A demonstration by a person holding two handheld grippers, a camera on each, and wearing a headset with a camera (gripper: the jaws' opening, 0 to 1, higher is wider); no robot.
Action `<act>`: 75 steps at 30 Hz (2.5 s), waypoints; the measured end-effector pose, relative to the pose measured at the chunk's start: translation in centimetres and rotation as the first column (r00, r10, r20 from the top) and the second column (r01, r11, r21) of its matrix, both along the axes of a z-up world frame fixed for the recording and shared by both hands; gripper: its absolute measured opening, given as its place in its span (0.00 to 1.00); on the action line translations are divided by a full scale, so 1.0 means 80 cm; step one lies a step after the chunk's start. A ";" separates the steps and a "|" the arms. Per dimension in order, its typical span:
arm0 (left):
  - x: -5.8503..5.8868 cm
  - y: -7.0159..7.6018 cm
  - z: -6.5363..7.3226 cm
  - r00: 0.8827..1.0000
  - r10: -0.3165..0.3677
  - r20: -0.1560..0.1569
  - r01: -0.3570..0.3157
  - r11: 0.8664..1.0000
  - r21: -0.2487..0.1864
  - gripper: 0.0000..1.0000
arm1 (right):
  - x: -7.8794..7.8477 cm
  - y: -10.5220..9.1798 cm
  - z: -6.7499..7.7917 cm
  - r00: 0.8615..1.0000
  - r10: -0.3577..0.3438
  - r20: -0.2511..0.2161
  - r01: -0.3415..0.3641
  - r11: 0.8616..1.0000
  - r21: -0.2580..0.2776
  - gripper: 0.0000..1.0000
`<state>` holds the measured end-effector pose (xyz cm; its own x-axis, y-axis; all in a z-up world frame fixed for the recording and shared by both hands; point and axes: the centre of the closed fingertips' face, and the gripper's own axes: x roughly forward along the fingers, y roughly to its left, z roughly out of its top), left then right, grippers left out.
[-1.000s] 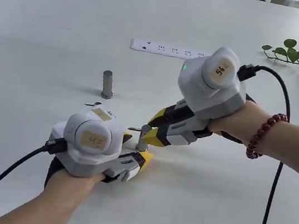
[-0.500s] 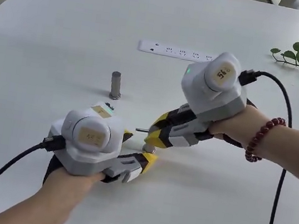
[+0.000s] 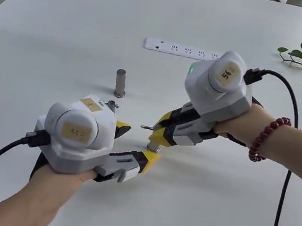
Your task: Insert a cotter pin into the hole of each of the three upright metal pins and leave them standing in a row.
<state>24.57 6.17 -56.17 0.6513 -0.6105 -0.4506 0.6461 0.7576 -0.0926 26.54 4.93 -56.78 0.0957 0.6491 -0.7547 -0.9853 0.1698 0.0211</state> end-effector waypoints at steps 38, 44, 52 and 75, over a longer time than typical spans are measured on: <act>-0.032 0.056 0.042 0.998 0.041 0.042 -0.038 0.997 -0.064 0.79 | 0.044 0.011 0.005 0.999 -0.002 0.035 0.003 1.000 -0.007 0.08; -0.033 0.060 0.039 0.999 0.040 0.036 -0.038 0.998 -0.055 0.83 | 0.043 0.010 0.004 1.000 0.006 0.027 -0.006 1.000 -0.010 0.08; -0.033 0.059 0.038 0.999 0.040 0.035 -0.038 0.998 -0.056 0.83 | 0.042 0.009 0.002 1.000 0.024 0.015 -0.024 1.000 -0.014 0.08; -0.035 0.059 0.035 0.999 0.036 0.028 -0.034 0.998 -0.048 0.82 | 0.055 0.010 0.001 0.999 -0.007 0.039 0.007 1.000 -0.005 0.13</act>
<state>21.80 10.90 -53.36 0.6851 -0.6075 -0.4020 0.6223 0.7749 -0.1105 30.92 5.75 -56.70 0.1293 0.6448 -0.7533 -0.9842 0.1763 -0.0180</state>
